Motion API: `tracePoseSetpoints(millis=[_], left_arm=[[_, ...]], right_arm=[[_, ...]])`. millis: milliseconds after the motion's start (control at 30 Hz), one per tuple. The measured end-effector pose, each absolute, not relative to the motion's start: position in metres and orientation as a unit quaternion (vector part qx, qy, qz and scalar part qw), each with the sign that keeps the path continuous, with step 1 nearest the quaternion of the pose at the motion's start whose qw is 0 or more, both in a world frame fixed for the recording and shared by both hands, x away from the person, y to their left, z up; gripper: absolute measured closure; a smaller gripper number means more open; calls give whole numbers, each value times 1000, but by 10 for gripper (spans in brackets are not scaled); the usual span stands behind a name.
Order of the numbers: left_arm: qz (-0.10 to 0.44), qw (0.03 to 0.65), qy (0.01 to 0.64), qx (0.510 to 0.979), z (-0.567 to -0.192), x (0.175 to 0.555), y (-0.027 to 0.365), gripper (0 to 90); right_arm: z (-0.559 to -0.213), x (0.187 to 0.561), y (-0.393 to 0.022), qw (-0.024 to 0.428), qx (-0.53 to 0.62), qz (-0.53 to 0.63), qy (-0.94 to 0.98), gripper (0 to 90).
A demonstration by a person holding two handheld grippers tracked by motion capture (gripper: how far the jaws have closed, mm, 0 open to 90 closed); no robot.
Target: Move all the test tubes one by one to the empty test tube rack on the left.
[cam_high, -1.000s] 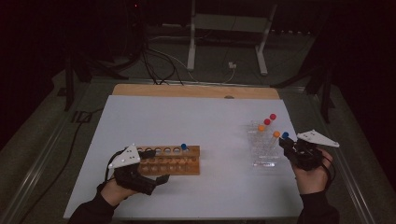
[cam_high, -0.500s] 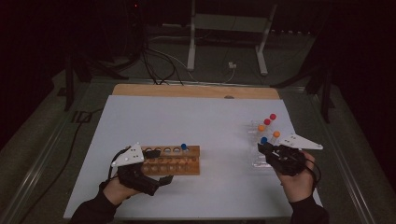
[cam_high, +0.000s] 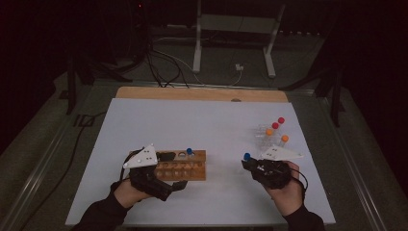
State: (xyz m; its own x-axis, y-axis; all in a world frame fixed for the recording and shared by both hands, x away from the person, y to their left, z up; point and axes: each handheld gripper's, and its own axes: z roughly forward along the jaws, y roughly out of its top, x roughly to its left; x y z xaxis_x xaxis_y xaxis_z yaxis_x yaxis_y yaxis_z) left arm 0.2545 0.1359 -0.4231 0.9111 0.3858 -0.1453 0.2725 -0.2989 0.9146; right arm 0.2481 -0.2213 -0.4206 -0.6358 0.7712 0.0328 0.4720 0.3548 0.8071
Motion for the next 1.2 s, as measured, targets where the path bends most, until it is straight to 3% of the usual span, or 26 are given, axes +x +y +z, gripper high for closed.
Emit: tracePoseSetpoints(millis=[467, 700, 967, 1200], left_arm=[[35, 565, 168, 807, -409, 256, 112, 26], [18, 573, 150, 806, -410, 257, 96, 77], [1, 575, 128, 808, -414, 259, 79, 248], [10, 568, 116, 815, -421, 262, 67, 463]], right_arm=[[-427, 229, -179, 137, 318, 419, 839, 765], [-430, 223, -165, 120, 298, 421, 848, 765], [-429, 219, -161, 115, 285, 427, 850, 765], [-426, 217, -160, 115, 281, 430, 850, 765]])
